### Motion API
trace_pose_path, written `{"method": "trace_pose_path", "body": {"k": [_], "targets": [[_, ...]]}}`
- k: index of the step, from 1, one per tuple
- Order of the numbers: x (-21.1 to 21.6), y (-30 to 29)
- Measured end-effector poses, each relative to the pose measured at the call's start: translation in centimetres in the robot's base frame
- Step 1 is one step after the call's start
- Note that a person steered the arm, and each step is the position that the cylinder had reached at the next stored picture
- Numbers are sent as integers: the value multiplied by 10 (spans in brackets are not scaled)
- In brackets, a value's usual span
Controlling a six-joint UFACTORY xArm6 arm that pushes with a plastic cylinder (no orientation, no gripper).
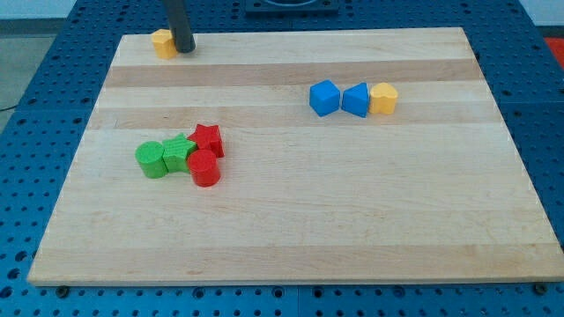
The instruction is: Move your arm close to yellow heart
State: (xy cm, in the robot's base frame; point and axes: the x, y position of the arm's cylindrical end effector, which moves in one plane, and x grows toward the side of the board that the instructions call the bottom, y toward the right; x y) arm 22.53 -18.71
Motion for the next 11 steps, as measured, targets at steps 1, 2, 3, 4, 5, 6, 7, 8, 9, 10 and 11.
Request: {"method": "trace_pose_path", "body": {"k": [1, 2, 3, 4, 5, 6, 7, 8, 9, 10, 11], "targets": [[0, -10], [0, -27], [1, -26], [52, 22], [66, 89], [66, 103], [66, 102], [85, 94], [118, 103], [179, 141], [222, 223]]}}
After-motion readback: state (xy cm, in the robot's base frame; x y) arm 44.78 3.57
